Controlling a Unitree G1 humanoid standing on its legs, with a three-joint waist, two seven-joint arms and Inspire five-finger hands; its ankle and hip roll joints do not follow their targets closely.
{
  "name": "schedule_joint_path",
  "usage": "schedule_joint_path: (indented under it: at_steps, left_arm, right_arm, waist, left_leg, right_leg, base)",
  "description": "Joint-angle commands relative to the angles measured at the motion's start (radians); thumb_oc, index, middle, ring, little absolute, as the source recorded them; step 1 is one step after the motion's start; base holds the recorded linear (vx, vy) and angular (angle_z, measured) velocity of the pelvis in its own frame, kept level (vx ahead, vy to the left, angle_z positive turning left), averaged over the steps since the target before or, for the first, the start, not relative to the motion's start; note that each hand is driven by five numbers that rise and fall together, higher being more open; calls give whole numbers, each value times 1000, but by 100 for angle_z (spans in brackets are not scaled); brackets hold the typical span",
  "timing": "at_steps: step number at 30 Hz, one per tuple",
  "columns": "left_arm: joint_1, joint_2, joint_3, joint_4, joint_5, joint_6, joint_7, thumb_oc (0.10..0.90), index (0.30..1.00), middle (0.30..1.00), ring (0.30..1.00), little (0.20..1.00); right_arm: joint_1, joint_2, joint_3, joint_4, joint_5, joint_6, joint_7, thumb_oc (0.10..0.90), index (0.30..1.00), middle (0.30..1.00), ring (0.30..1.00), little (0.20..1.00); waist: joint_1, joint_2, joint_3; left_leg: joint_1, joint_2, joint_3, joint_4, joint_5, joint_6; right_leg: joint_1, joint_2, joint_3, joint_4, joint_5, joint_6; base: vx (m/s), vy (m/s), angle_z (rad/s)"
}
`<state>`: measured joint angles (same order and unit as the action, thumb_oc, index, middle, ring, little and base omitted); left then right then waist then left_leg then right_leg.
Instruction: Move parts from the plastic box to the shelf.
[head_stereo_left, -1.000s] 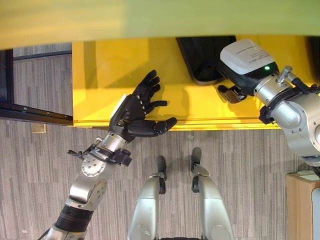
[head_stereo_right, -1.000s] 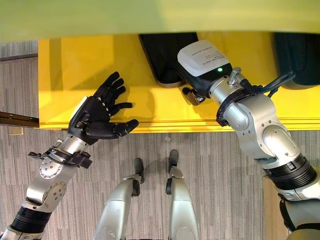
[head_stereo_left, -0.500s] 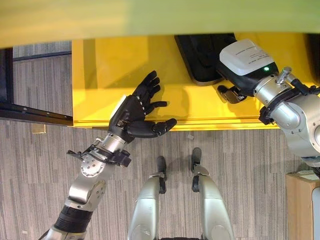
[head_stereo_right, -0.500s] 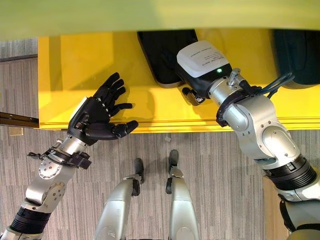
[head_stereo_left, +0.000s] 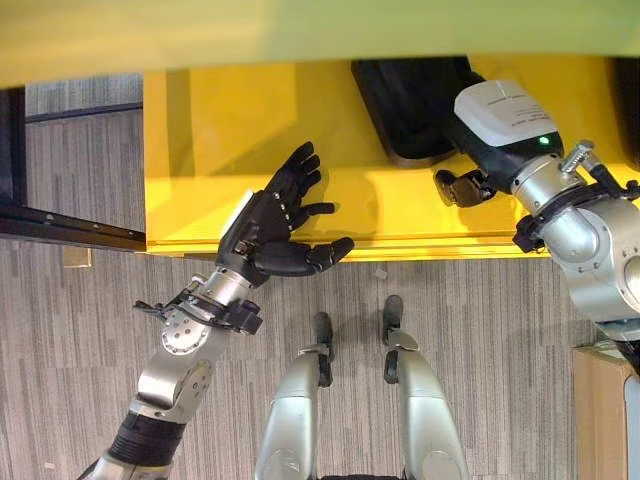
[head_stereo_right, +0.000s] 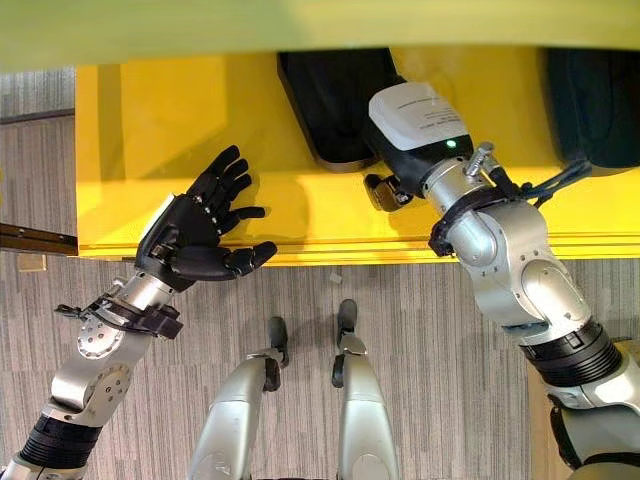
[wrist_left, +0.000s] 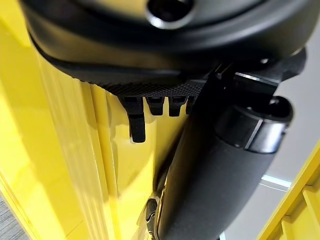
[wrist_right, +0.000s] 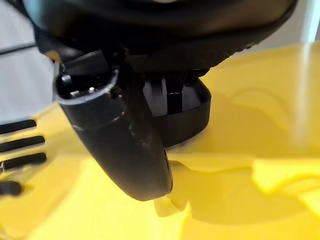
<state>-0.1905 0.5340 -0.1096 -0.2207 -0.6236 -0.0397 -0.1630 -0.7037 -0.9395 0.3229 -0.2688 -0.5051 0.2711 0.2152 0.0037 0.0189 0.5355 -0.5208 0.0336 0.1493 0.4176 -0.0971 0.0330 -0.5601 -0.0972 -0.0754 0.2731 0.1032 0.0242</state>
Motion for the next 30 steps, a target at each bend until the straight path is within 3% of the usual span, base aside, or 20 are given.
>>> schedule_joint_path:
  at_steps: [1, 7, 12, 30]
  left_arm:
    - [56, 3, 1, -92, -3, 17, -6, 900, 1000, 1000, 1000, 1000]
    - [34, -18, -8, -89, 7, 35, -5, 900, 1000, 1000, 1000, 1000]
    - [27, -27, -13, -94, 8, 50, -5, 900, 1000, 1000, 1000, 1000]
    - [31, -33, -17, -106, 9, 65, -7, 900, 1000, 1000, 1000, 1000]
  right_arm:
    - [-9, 5, -59, -7, 51, 40, -97, 900, 1000, 1000, 1000, 1000]
    - [-27, 113, -80, 10, 152, 48, -190, 900, 1000, 1000, 1000, 1000]
    - [-41, 166, -77, -2, 138, 58, -187, 900, 1000, 1000, 1000, 1000]
    - [-43, 188, -66, -20, 142, 97, -190, 900, 1000, 1000, 1000, 1000]
  waist:
    - [4, 28, -16]
    - [5, 40, -16]
    - [9, 48, -16]
    - [10, 51, -16]
  left_leg:
    - [9, 11, -30, -107, 101, -42]
    - [6, 2, -33, -97, 92, -40]
    - [1, -6, -36, -91, 88, -38]
    - [2, -10, -34, -93, 86, -35]
  right_leg:
    - [25, 14, -19, 181, -197, 8]
    - [20, 13, -17, 187, -200, 5]
    - [13, 12, -16, 194, -202, 4]
    - [9, 11, -10, 192, -196, 5]
  base:
    - [5, 12, -5]
    - [7, 3, -4]
    - [0, 0, 0]
    - [0, 0, 0]
